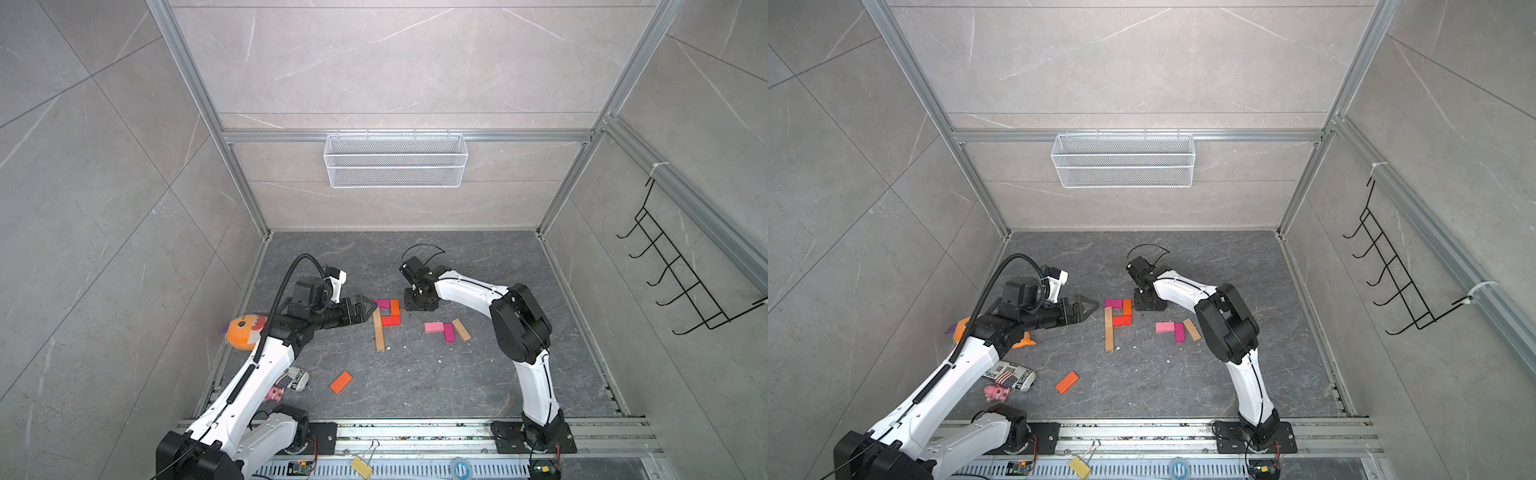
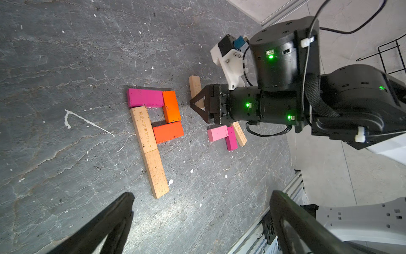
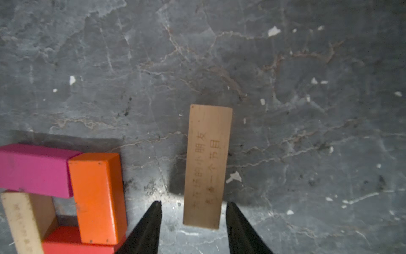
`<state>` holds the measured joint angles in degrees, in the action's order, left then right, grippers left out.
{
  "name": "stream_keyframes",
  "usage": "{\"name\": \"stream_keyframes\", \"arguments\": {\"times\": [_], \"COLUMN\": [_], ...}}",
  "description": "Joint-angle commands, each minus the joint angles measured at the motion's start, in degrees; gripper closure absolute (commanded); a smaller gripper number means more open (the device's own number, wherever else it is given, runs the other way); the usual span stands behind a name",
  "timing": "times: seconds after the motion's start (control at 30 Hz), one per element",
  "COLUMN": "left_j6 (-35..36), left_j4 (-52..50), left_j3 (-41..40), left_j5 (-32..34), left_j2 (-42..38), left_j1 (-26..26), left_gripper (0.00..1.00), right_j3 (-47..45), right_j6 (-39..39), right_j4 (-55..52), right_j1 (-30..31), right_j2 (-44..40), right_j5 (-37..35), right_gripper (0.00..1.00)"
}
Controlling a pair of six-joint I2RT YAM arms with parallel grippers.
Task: Assemble the letter p with building blocks
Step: Pick up the building block from the center of the board.
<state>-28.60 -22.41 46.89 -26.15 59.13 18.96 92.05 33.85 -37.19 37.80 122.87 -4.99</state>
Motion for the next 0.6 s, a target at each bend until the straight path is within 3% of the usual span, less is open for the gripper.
{"name": "stream_keyframes", "arguments": {"times": [0.0,0.57], "left_j6": [-0.54,-0.93], "left_j4": [2.1,2.59], "left_j3": [-0.05,-0.31], "left_j5": [-1.71,-2.05], "left_j2": [-0.63,-0.75], "left_j1": [-0.26,-0.34], "left_gripper": [0.0,0.0], "right_j3": [1.78,1.88], "right_j6": [0.78,0.21], "right_j4": [-2.34,-3.58], "right_j1": [-0.18,-0.03], "right_j2": [1.41,1.6], "right_j5": [-1.47,-3.72], "right_gripper": [0.53,0.78]}}
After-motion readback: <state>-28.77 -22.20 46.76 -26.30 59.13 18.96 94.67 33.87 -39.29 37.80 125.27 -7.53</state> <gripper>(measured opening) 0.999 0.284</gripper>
